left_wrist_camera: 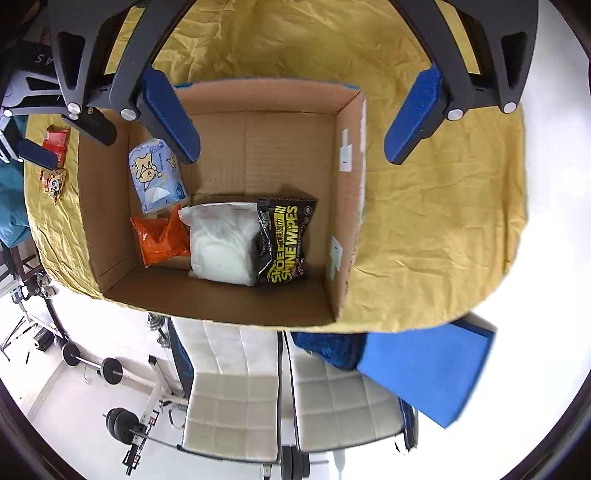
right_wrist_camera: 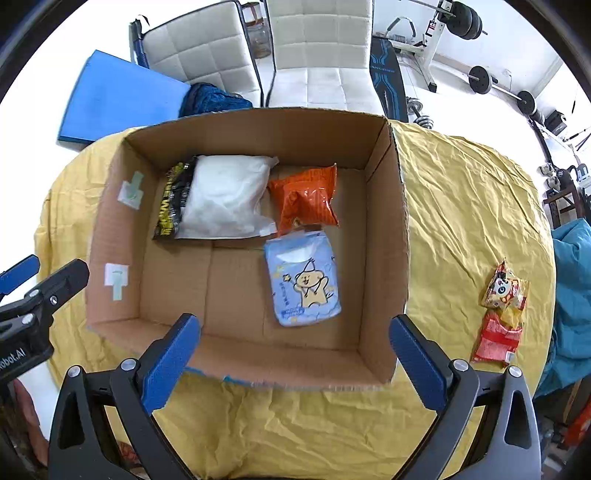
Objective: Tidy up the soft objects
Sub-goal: 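Lift both grippers out of the box and move toward the snack packs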
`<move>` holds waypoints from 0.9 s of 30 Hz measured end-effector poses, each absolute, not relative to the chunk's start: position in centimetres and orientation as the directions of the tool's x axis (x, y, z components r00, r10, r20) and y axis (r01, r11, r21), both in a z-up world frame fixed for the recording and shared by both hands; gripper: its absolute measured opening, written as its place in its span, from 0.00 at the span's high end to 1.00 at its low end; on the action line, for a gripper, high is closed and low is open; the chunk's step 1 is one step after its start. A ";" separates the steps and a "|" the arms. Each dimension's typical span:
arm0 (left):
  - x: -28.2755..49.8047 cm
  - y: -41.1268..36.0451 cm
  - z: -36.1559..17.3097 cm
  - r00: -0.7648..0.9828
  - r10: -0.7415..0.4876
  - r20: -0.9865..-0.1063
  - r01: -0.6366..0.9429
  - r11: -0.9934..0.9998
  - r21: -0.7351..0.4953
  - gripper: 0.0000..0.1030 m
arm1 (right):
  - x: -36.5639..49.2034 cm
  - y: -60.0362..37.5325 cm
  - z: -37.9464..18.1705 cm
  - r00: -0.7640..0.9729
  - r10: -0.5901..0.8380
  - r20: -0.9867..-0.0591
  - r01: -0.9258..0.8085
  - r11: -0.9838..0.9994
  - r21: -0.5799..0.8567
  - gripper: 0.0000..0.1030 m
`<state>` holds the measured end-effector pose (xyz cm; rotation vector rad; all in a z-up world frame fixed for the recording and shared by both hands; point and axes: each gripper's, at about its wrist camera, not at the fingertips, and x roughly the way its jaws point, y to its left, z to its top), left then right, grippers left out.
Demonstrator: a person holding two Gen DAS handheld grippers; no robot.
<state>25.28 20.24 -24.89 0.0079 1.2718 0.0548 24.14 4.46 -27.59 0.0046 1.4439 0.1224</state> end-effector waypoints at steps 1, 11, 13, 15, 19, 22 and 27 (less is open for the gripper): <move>24.8 20.2 -24.5 0.305 0.049 -0.951 -0.038 0.998 0.039 0.01 | 23.9 4.4 -27.2 0.127 0.093 -0.988 -0.081 0.993 0.083 0.00; 21.8 19.4 -20.7 0.364 0.001 -0.931 -0.038 0.999 -0.014 0.01 | 20.5 2.9 -22.6 0.194 0.123 -0.973 -0.070 0.991 0.112 0.00; 21.4 19.2 -20.0 0.376 -0.009 -0.927 -0.035 0.999 -0.024 0.01 | 20.0 2.7 -21.7 0.213 0.132 -0.968 -0.067 0.990 0.120 0.00; 20.9 19.0 -19.1 0.387 -0.019 -0.922 -0.034 0.999 -0.034 0.01 | 19.4 2.6 -20.6 0.229 0.132 -0.964 -0.071 0.990 0.119 0.00; 20.0 18.6 -17.3 0.408 -0.035 -0.912 -0.028 0.998 -0.051 0.01 | 18.2 2.4 -18.7 0.251 0.136 -0.958 -0.072 0.990 0.122 0.00; 19.3 18.6 -16.6 0.421 -0.040 -0.906 -0.032 0.998 -0.059 0.01 | 17.2 2.1 -17.1 0.279 0.148 -0.949 -0.072 0.989 0.133 0.00; 18.2 18.2 -15.3 0.442 -0.032 -0.897 -0.029 0.998 -0.050 0.01 | 16.4 1.8 -15.2 0.313 0.158 -0.936 -0.072 0.987 0.143 0.00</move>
